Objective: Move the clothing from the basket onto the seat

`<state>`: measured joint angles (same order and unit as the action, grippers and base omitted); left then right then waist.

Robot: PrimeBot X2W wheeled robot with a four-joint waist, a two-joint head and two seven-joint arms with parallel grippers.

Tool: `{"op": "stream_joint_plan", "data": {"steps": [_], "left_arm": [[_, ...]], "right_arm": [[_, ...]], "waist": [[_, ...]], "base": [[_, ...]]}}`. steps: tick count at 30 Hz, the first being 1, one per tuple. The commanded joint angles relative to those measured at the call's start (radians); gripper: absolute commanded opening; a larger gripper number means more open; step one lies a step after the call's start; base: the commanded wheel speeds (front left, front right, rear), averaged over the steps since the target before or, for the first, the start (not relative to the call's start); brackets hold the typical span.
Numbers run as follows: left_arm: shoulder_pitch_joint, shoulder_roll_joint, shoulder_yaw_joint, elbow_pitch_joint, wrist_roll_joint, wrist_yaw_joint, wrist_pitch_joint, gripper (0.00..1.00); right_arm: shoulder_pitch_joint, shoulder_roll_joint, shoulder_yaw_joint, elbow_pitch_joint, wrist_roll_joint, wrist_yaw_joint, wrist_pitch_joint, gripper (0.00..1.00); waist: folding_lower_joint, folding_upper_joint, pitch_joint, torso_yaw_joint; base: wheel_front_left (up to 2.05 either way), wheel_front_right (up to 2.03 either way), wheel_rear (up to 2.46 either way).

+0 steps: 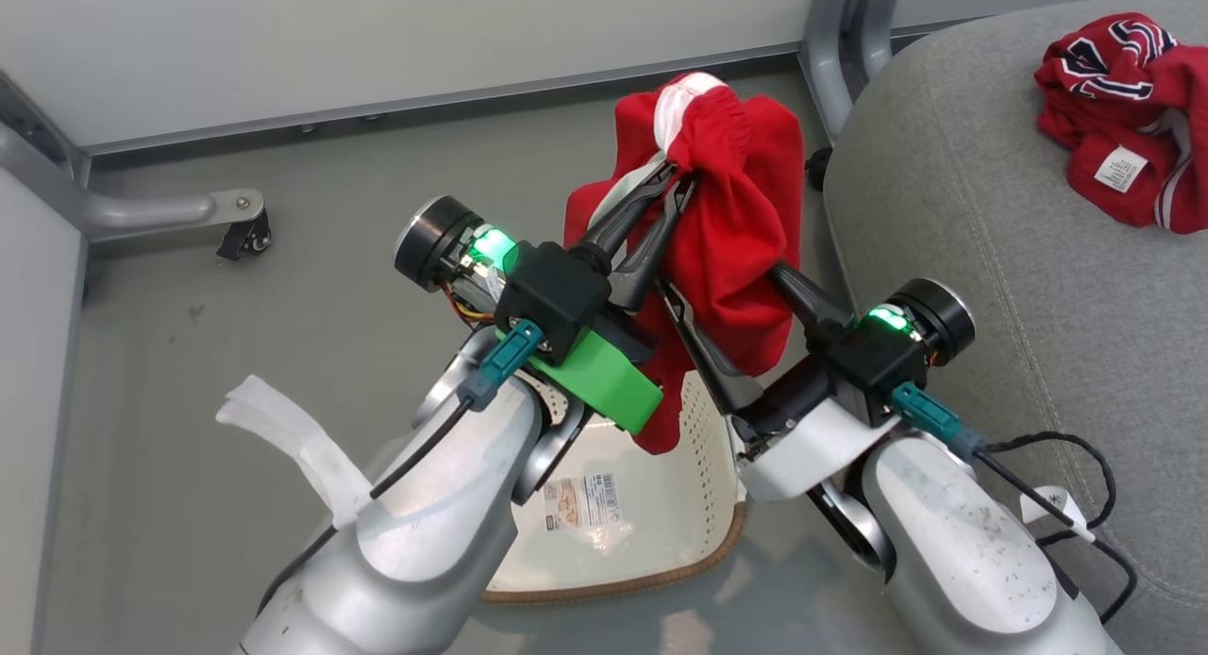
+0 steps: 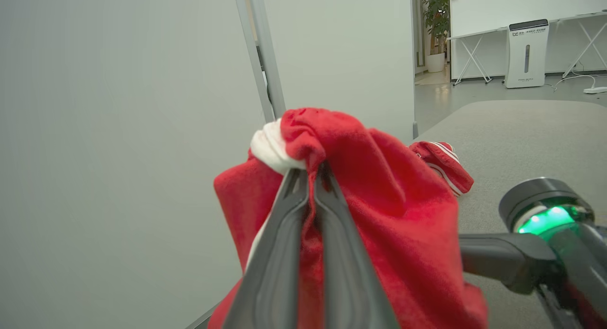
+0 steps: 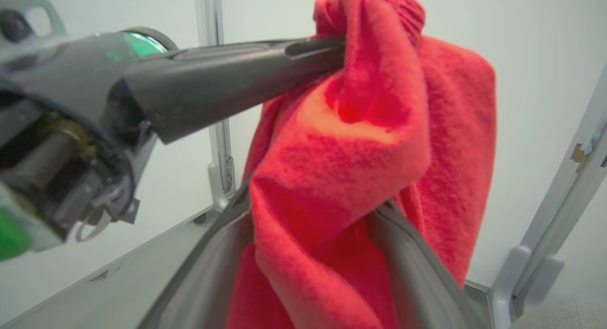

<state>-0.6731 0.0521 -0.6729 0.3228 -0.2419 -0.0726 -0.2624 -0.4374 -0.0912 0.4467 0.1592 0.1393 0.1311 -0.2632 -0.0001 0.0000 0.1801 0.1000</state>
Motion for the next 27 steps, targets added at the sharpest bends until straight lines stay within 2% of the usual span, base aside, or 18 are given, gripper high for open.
{"op": "stream_joint_plan", "data": {"steps": [1,5,6,7,23,24,25,26,27], "left_arm": [[-0.014,-0.001,-0.007,-0.010,-0.011,0.006,-0.003,0.00],[-0.018,-0.001,-0.039,-0.031,-0.044,0.020,-0.003,0.00],[-0.018,-0.002,-0.047,-0.034,-0.047,0.024,-0.003,0.00],[-0.018,-0.002,-0.055,-0.036,-0.052,0.027,-0.003,0.00],[0.011,-0.002,-0.076,0.000,-0.072,0.040,-0.003,0.00],[0.011,-0.002,-0.073,-0.005,-0.070,0.045,-0.003,0.08],[0.012,-0.002,-0.070,-0.009,-0.066,0.048,-0.003,0.73],[0.014,-0.002,-0.068,-0.011,-0.064,0.050,-0.003,1.00],[0.014,-0.002,-0.070,-0.008,-0.059,0.050,-0.003,1.00]], "right_arm": [[-0.014,0.002,-0.006,0.025,-0.008,-0.001,-0.002,1.00],[-0.034,0.018,-0.027,0.081,-0.003,-0.001,-0.002,1.00],[-0.036,0.021,-0.028,0.091,0.001,-0.001,-0.002,0.64],[-0.039,0.024,-0.027,0.096,0.005,-0.001,-0.002,0.00],[0.015,0.036,-0.035,0.078,0.048,-0.001,-0.002,0.00],[0.016,0.037,-0.036,0.077,0.049,-0.001,-0.002,0.00],[0.016,0.037,-0.036,0.076,0.048,-0.001,-0.002,0.00],[0.017,0.037,-0.037,0.075,0.049,-0.001,-0.002,0.00],[0.018,0.037,-0.038,0.075,0.050,-0.001,-0.002,0.00]], "waist": [[0.0001,0.0000,0.009,0.008],[0.0001,0.0000,0.017,0.017],[0.0001,0.0000,0.018,0.018],[0.0001,0.0000,0.019,0.019],[0.0001,0.0000,-0.003,0.003],[0.0001,0.0000,-0.003,0.003],[0.0001,0.0000,-0.003,0.002],[0.0001,0.0000,-0.002,0.002],[0.0001,0.0000,-0.002,0.002]], "base": [[0.00,0.00,0.00],[0.00,0.00,0.00],[0.00,0.00,0.00],[0.00,0.00,0.00],[0.00,0.00,0.00],[0.00,0.00,0.00],[0.00,0.00,0.00],[0.00,0.00,0.00],[0.00,0.00,0.00]]}}
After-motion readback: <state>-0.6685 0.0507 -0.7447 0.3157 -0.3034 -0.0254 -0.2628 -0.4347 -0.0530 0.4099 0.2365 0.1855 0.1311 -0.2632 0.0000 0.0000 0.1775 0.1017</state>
